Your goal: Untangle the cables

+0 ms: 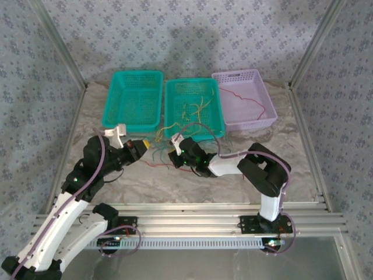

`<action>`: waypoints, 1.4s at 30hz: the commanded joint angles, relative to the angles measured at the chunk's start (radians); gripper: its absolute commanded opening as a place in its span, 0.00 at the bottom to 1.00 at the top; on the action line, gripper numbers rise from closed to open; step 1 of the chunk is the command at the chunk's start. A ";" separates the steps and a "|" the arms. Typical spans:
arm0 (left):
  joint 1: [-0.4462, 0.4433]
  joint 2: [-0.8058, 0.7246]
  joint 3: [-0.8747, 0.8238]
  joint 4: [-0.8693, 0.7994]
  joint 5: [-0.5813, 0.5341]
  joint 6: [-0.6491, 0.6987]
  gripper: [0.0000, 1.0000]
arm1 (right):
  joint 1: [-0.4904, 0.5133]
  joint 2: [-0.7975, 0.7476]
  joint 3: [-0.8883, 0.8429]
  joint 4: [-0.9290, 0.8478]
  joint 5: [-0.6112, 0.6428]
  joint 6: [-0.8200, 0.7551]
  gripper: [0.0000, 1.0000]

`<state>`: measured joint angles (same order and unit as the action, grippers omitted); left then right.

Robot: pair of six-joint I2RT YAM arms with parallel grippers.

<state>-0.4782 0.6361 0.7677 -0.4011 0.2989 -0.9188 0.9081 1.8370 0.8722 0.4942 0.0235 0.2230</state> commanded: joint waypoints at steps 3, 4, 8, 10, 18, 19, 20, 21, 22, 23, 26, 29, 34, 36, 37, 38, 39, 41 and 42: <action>-0.001 -0.016 0.033 -0.005 -0.008 0.021 0.00 | -0.021 -0.057 -0.029 0.008 0.015 0.017 0.02; -0.002 -0.016 0.032 -0.005 -0.009 0.021 0.00 | -0.023 -0.065 -0.034 0.007 0.014 0.018 0.00; -0.002 -0.013 0.028 -0.007 -0.013 0.027 0.00 | -0.026 -0.119 -0.058 0.000 0.019 0.021 0.00; -0.002 -0.013 0.025 -0.011 -0.014 0.029 0.00 | -0.026 -0.172 -0.077 -0.019 0.041 0.011 0.00; 0.000 -0.012 0.049 -0.119 -0.070 0.110 0.00 | -0.123 -0.627 -0.192 -0.202 0.154 -0.009 0.00; 0.002 -0.009 0.054 -0.135 -0.076 0.124 0.00 | -0.156 -0.695 -0.202 -0.235 0.151 0.000 0.00; 0.004 -0.007 0.062 -0.150 -0.082 0.137 0.00 | -0.187 -0.751 -0.207 -0.267 0.148 0.010 0.00; 0.007 -0.006 0.069 -0.166 -0.088 0.153 0.00 | -0.224 -0.811 -0.212 -0.302 0.142 0.024 0.00; 0.010 -0.004 0.075 -0.181 -0.095 0.166 0.00 | -0.263 -0.863 -0.214 -0.340 0.134 0.038 0.00; 0.012 -0.004 0.082 -0.192 -0.101 0.176 0.00 | -0.291 -0.907 -0.215 -0.369 0.126 0.047 0.00; 0.020 -0.002 0.100 -0.223 -0.113 0.209 0.00 | -0.371 -1.018 -0.226 -0.432 0.112 0.073 0.00; 0.027 0.006 0.118 -0.248 -0.121 0.234 0.00 | -0.424 -1.091 -0.225 -0.513 0.136 0.108 0.00; 0.042 0.018 0.166 -0.304 -0.141 0.287 0.00 | -0.518 -1.163 -0.206 -0.644 0.199 0.157 0.00; 0.047 0.022 0.188 -0.326 -0.152 0.311 0.00 | -0.564 -1.189 -0.207 -0.671 0.210 0.188 0.00; 0.050 0.025 0.202 -0.340 -0.162 0.325 0.00 | -0.590 -1.203 -0.207 -0.695 0.230 0.215 0.00; 0.053 0.026 0.215 -0.351 -0.171 0.338 0.00 | -0.614 -1.213 -0.209 -0.713 0.237 0.238 0.00; 0.055 0.029 0.227 -0.365 -0.181 0.353 0.00 | -0.644 -1.225 -0.207 -0.736 0.245 0.258 0.00; 0.061 0.029 0.246 -0.384 -0.201 0.376 0.00 | -0.691 -1.241 -0.213 -0.772 0.250 0.297 0.00; 0.062 0.029 0.255 -0.391 -0.211 0.388 0.00 | -0.712 -1.246 -0.214 -0.791 0.250 0.308 0.00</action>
<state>-0.4286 0.6697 0.9733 -0.7364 0.1520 -0.5934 0.2440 0.6125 0.6651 -0.2058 0.2108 0.4488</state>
